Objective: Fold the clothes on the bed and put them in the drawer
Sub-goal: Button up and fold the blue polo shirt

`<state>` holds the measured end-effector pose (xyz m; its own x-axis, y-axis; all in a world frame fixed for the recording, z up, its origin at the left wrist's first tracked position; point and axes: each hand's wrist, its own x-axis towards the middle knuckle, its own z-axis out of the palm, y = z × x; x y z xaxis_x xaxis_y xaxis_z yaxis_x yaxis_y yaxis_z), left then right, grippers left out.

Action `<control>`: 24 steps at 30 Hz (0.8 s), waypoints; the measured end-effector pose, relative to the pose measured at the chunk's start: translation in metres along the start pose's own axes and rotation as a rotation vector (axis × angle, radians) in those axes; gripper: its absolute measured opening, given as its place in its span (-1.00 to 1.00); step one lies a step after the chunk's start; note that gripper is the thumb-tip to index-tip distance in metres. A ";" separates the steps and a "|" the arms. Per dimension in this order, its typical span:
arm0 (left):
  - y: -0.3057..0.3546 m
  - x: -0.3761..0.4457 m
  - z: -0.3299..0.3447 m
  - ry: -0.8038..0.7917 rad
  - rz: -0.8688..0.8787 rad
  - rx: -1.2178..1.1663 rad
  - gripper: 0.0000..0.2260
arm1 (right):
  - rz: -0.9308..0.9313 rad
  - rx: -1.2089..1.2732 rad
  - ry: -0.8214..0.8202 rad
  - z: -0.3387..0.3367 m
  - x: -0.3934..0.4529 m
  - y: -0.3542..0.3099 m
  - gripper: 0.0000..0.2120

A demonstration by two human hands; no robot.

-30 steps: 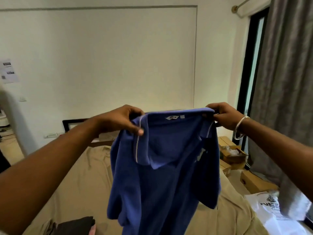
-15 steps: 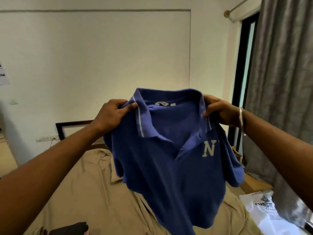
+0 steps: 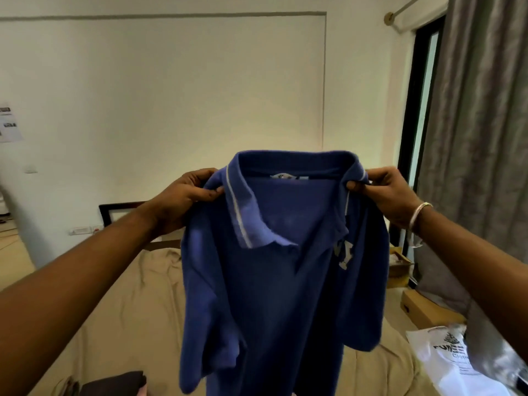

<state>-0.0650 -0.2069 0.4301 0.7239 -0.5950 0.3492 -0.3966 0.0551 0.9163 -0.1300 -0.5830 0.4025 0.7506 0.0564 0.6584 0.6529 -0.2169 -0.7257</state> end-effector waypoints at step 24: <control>-0.065 0.001 0.072 0.506 0.195 0.979 -0.79 | 0.009 -0.518 -0.001 -0.037 -0.040 0.054 -0.74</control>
<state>-0.0786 -0.2687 0.3572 0.6589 -0.2380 0.7136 -0.6403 -0.6754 0.3659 -0.1283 -0.6329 0.3444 0.7560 0.0535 0.6524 0.5110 -0.6711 -0.5371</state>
